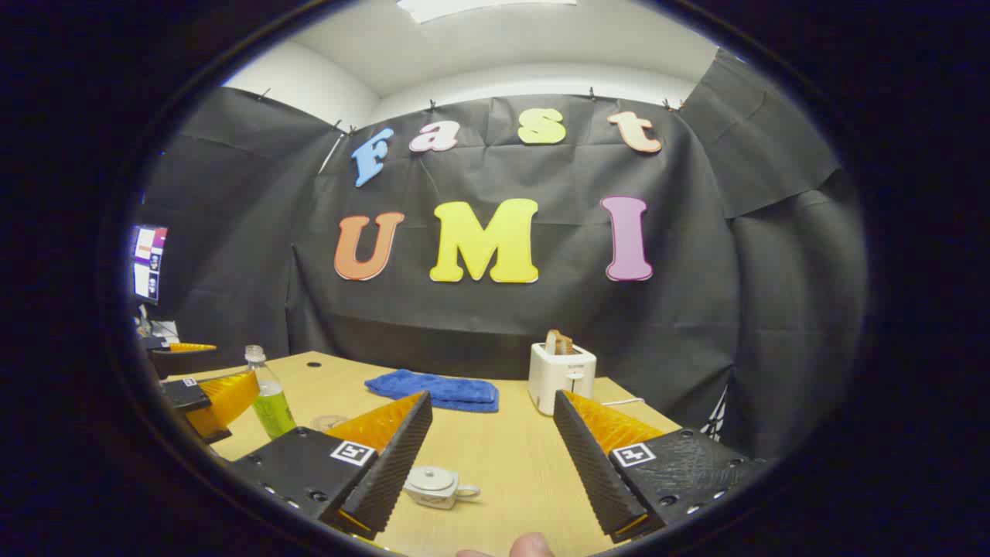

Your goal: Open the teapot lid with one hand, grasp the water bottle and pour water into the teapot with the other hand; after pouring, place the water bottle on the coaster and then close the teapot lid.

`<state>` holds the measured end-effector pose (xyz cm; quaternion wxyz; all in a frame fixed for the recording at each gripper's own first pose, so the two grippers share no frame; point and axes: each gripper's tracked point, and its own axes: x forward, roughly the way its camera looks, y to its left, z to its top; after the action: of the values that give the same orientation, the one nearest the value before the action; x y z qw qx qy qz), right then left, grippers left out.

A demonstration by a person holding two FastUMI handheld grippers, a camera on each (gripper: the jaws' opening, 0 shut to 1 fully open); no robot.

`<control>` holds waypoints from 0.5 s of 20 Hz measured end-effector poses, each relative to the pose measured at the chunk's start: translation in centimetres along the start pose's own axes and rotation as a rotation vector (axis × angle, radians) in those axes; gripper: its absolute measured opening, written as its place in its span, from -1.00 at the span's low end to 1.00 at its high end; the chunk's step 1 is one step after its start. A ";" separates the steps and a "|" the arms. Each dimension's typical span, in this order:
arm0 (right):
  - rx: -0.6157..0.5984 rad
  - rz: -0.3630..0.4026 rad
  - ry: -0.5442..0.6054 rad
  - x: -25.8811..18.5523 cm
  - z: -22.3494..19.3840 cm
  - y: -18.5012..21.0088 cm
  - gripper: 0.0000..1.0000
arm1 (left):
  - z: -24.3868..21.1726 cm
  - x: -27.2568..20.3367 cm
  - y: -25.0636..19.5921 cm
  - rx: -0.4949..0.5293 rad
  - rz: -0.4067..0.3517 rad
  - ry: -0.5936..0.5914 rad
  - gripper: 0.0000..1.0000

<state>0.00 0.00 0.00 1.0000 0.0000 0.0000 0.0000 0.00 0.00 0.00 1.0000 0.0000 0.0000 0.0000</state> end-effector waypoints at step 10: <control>-0.007 0.012 0.022 0.3 -1.1 0.9 0.90 | -0.4 0.1 1.4 -0.004 0.022 0.011 0.98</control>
<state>0.28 0.86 -1.13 0.9999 -0.0037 0.0112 0.0060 0.14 1.42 -0.35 0.9999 -0.0020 0.0054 0.0112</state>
